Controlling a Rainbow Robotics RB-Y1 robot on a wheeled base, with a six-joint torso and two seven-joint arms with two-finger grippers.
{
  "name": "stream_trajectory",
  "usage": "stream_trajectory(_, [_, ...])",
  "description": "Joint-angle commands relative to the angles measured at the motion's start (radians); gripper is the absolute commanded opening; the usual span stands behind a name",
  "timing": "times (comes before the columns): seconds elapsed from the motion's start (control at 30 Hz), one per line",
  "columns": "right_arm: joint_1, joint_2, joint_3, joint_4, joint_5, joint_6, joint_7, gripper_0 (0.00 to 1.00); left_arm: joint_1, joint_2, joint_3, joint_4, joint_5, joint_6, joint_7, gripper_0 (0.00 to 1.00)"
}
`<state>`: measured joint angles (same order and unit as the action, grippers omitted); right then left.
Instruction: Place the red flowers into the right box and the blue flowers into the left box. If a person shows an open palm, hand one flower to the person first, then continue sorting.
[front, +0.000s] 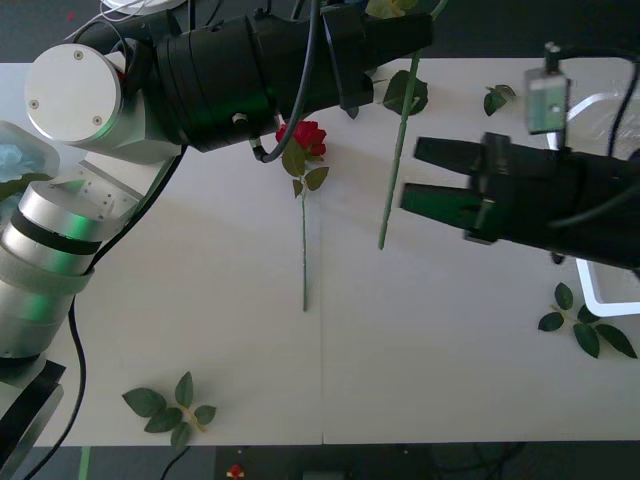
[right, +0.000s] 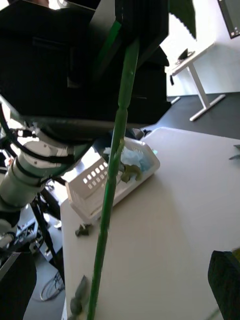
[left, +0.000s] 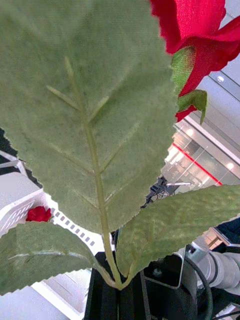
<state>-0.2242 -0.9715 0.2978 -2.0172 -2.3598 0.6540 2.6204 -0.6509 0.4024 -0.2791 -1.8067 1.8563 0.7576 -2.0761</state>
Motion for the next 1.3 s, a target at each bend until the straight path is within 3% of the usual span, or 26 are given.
stream_trajectory(0.03, [-0.073, 0.033, 0.066, -0.024, -0.019, -0.048, -0.03, 1.0, -0.012, 0.027, -0.011, -0.019, 0.014, -0.012, -0.051, 0.0])
stream_trajectory(0.3, [-0.11, 0.05, 0.124, -0.024, -0.047, -0.094, -0.028, 1.0, -0.012, 0.027, -0.011, -0.019, 0.014, -0.012, -0.051, 0.0])
stream_trajectory(0.33, [-0.115, 0.053, 0.13, -0.024, -0.049, -0.097, -0.03, 0.6, -0.012, 0.027, -0.011, -0.019, 0.014, -0.012, -0.051, 0.0])
stream_trajectory(0.4, [-0.118, 0.053, 0.132, -0.024, -0.049, -0.102, -0.03, 0.0, -0.012, 0.027, -0.011, -0.019, 0.014, -0.012, -0.051, 0.0])
stream_trajectory(1.2, [-0.121, 0.054, 0.132, -0.026, -0.067, -0.097, -0.016, 0.0, -0.012, 0.027, -0.011, -0.019, 0.014, -0.012, -0.051, 0.02])
stream_trajectory(1.23, [-0.121, 0.054, 0.132, -0.026, -0.069, -0.097, -0.014, 0.0, -0.012, 0.027, -0.011, -0.019, 0.014, -0.012, -0.051, 0.43])
stream_trajectory(1.3, [-0.121, 0.056, 0.13, -0.026, -0.07, -0.096, -0.013, 0.0, -0.012, 0.027, -0.011, -0.019, 0.014, -0.012, -0.051, 0.87])
